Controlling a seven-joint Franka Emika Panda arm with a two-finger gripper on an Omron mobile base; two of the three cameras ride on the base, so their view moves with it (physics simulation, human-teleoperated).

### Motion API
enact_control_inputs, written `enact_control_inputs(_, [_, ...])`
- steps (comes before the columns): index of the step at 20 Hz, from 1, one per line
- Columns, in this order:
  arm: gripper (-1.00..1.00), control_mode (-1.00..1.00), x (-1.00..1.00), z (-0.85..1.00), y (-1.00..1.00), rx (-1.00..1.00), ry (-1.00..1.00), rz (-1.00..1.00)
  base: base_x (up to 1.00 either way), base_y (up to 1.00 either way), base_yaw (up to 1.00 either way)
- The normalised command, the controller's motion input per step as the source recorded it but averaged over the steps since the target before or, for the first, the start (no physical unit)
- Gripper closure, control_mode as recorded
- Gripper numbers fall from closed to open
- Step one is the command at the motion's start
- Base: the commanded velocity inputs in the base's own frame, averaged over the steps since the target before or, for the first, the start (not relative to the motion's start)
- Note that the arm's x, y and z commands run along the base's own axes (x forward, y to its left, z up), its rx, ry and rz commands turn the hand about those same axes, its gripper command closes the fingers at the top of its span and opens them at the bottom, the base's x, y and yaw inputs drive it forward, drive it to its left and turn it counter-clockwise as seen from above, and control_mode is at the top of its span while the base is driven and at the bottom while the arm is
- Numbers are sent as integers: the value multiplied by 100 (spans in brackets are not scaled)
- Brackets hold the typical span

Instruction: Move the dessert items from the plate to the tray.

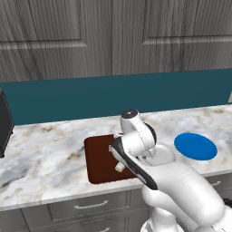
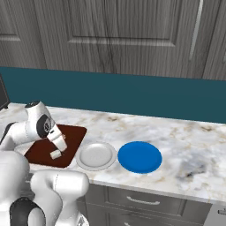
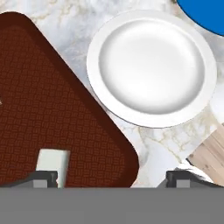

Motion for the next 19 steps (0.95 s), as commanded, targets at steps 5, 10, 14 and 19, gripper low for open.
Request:
enact_control_inputs(5, [-100,-100,-54,16,-84,3,-17,15,0,0,0])
enact_control_inputs(10, [-100,-100,-3,16,-98,3,-12,30,0,0,0])
enact_control_inputs(14, [-100,-100,0,26,-84,9,0,18,0,0,0])
enact_control_inputs(19, [-100,-100,1,22,-72,15,3,8,0,0,0])
